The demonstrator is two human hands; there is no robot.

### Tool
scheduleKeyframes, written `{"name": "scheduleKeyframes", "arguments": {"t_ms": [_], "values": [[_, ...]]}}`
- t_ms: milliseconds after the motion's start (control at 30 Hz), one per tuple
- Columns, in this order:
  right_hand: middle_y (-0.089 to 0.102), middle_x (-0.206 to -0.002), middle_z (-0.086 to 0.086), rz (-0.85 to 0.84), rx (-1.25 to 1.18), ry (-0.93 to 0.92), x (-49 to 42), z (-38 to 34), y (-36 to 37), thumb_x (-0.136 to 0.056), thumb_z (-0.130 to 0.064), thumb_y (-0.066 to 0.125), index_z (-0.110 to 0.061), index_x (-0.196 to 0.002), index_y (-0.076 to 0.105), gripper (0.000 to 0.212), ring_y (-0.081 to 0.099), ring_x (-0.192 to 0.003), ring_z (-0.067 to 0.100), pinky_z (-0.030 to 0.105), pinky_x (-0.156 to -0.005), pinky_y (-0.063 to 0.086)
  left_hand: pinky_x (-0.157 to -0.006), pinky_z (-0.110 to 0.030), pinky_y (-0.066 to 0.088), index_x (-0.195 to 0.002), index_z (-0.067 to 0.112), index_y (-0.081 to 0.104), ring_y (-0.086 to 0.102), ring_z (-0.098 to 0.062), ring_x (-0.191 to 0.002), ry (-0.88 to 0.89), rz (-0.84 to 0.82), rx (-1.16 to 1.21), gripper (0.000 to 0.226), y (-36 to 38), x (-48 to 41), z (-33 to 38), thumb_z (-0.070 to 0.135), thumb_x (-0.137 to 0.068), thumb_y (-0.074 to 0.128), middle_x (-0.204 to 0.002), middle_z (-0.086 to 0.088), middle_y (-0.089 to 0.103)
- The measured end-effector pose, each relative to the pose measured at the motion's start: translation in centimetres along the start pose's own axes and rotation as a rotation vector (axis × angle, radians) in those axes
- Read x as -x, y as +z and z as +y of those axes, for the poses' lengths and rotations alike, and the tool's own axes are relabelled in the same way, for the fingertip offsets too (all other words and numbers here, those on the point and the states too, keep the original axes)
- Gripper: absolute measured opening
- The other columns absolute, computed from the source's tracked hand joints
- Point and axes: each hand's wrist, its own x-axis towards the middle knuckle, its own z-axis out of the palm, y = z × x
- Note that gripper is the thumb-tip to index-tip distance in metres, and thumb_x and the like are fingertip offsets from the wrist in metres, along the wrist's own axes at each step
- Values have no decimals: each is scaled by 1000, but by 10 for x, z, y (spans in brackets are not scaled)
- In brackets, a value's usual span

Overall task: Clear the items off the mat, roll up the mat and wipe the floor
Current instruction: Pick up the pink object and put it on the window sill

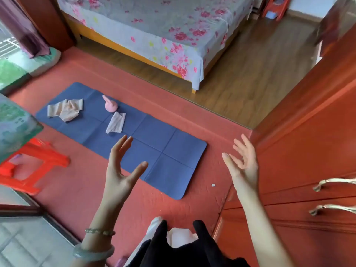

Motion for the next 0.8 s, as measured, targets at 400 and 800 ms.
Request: {"name": "scheduleKeyframes", "arguments": {"t_ms": [400, 800], "values": [[51, -134, 9, 198, -7, 19, -39, 0, 13, -76, -14, 68, -21, -136, 42, 66, 48, -124, 6, 25, -96, 46, -108, -24, 33, -135, 27, 39, 43, -10, -131, 65, -262, 82, 71, 27, -99, -11, 38, -72, 70, -138, 12, 49], [53, -133, 5, 299, 10, 2, -121, 4, 7, -76, -15, 66, -18, -133, 45, 61, 50, -122, 5, 25, -95, 47, -110, -40, 33, -135, 27, 40, 44, -12, -131, 119, -378, 109, 68, 98, -200, -15, 35, -74, 69, -139, 9, 49]]}}
